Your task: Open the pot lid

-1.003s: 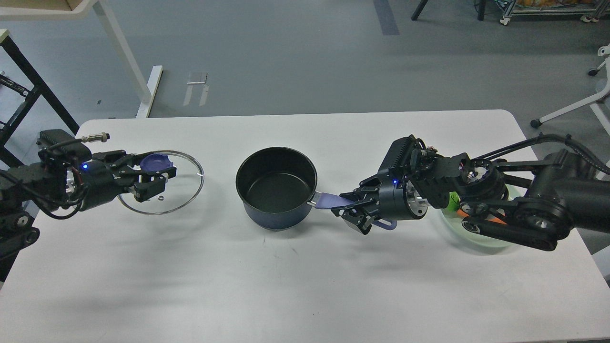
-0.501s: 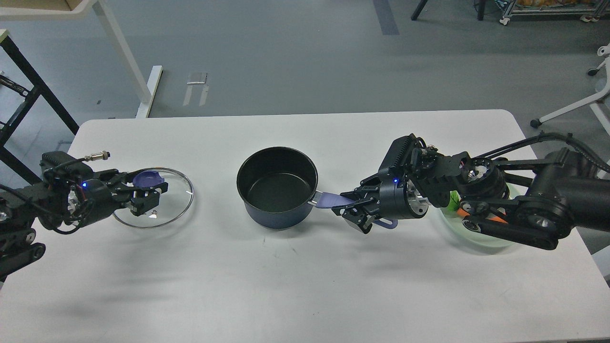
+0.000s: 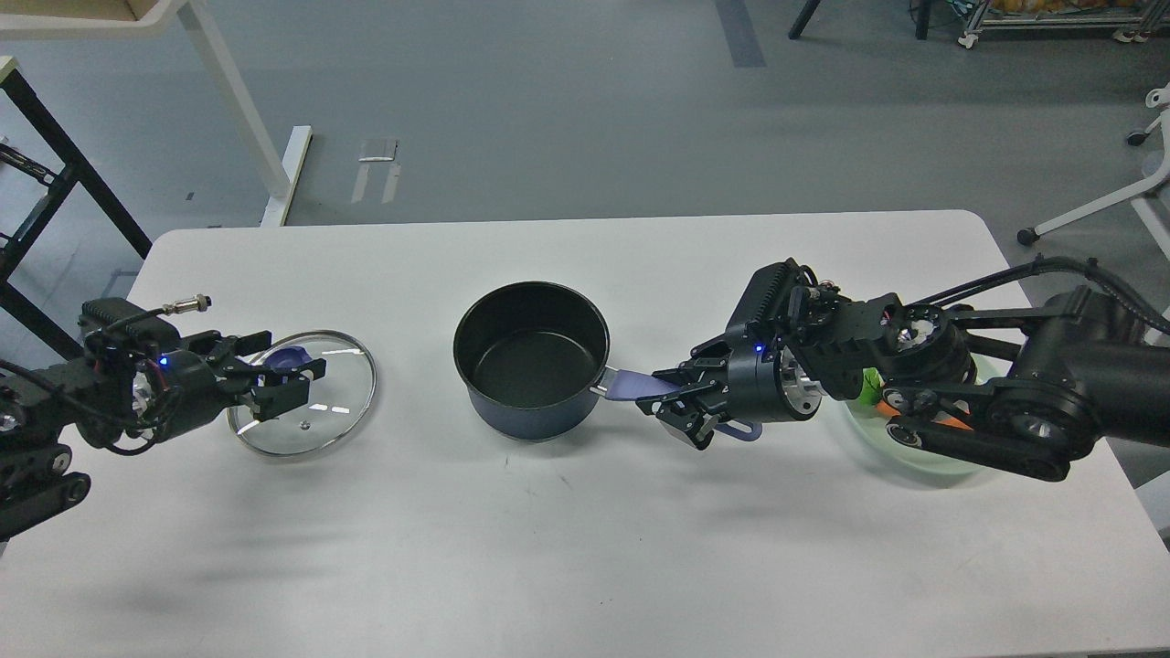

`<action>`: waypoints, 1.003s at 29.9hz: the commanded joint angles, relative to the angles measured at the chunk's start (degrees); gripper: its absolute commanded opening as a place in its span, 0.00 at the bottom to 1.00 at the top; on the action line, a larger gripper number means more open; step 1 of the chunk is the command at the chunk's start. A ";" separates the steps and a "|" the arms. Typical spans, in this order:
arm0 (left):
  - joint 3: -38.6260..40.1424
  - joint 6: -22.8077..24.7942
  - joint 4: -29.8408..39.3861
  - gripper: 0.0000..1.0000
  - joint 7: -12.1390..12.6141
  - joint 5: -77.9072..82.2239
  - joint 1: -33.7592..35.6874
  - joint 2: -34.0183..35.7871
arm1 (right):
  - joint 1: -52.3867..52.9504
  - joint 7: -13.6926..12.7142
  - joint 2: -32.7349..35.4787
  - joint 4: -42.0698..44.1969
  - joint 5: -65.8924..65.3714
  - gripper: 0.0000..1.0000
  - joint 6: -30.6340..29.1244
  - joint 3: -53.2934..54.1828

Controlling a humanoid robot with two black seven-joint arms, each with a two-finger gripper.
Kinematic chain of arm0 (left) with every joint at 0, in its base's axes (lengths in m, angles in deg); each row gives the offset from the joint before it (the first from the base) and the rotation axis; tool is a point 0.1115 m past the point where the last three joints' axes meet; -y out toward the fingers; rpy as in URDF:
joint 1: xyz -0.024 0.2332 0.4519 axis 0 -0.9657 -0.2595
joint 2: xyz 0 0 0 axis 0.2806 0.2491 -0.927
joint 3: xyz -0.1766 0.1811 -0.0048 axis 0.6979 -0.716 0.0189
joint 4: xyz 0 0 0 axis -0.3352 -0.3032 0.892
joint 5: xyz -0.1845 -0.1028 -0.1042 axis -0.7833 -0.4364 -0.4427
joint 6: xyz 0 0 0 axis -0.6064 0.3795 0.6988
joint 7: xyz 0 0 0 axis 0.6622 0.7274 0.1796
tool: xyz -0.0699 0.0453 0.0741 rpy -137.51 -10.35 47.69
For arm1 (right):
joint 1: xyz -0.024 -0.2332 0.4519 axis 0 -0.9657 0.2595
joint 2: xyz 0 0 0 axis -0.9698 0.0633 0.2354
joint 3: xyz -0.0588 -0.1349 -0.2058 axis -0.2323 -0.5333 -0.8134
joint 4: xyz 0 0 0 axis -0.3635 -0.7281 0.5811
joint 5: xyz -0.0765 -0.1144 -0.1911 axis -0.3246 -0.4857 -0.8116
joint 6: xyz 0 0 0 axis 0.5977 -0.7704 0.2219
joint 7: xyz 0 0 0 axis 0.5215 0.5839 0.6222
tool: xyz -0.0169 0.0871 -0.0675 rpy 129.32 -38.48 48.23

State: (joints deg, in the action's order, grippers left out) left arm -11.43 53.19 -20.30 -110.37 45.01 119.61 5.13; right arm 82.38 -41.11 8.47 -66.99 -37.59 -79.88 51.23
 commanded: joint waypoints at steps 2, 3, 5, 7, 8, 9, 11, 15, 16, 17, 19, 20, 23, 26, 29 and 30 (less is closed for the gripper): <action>1.14 0.20 0.14 0.94 -0.67 -0.27 0.77 0.29 | -0.07 0.00 -0.06 0.00 0.16 0.53 0.16 0.24; 1.40 0.29 0.14 0.95 -1.28 -0.96 0.94 0.21 | -0.07 0.00 -0.06 0.00 0.25 0.64 0.24 0.33; 1.75 0.64 0.14 0.97 -2.51 -5.08 2.17 0.20 | 0.02 0.18 0.03 0.00 0.51 0.80 0.24 0.59; 1.67 0.73 0.14 0.99 -3.22 -11.04 4.62 0.20 | 0.19 0.18 0.29 0.00 0.51 0.86 0.33 0.94; 1.67 0.73 0.06 0.99 -3.48 -14.21 5.42 0.29 | 0.37 0.18 0.55 0.09 0.69 0.88 0.42 1.29; 1.67 0.73 0.05 0.99 -3.66 -18.07 6.21 0.29 | 0.37 0.18 0.90 0.09 0.78 0.91 0.51 1.99; 1.84 0.73 0.05 0.99 -4.10 -25.81 7.27 0.12 | 0.28 0.18 1.87 0.35 1.65 0.96 0.60 4.97; 1.84 0.73 -0.03 0.99 -4.37 -42.33 9.47 -0.23 | 0.45 0.18 2.49 3.07 11.65 0.97 0.51 11.74; 1.93 0.73 -0.03 0.99 -4.45 -45.93 9.82 -0.32 | 0.72 0.18 2.66 3.25 14.20 0.99 0.51 12.71; 2.02 0.64 -0.12 0.99 -4.45 -49.02 10.08 -0.58 | 0.81 0.18 3.10 3.43 16.14 0.99 0.51 13.33; 2.89 0.64 -0.21 0.99 -4.37 -55.25 10.61 -2.33 | 0.72 0.27 5.99 4.30 19.22 0.99 0.51 16.39; 3.94 0.73 -0.21 0.99 -4.28 -58.16 10.79 -3.39 | 0.37 0.35 7.75 4.92 20.89 0.99 0.59 18.93; 7.54 0.73 -0.38 0.99 -3.93 -65.02 10.79 -5.41 | -2.69 0.35 9.78 5.54 30.00 0.99 0.60 24.39; 10.01 0.81 -0.65 0.99 -3.75 -70.47 10.70 -7.08 | -6.39 0.35 11.10 6.59 40.82 0.99 0.60 27.38; 10.72 0.73 -1.00 0.99 -4.01 -74.61 10.61 -9.98 | -8.94 0.35 12.07 9.48 48.56 0.99 0.77 30.03; 11.15 0.73 -1.17 0.99 -4.19 -75.67 10.61 -10.77 | -9.47 0.35 12.07 10.19 50.42 1.00 0.86 30.56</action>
State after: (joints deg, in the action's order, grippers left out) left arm -1.29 53.98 -21.14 -114.16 -27.27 130.27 -3.25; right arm 74.98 -40.75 20.11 -58.97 6.50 -79.21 79.82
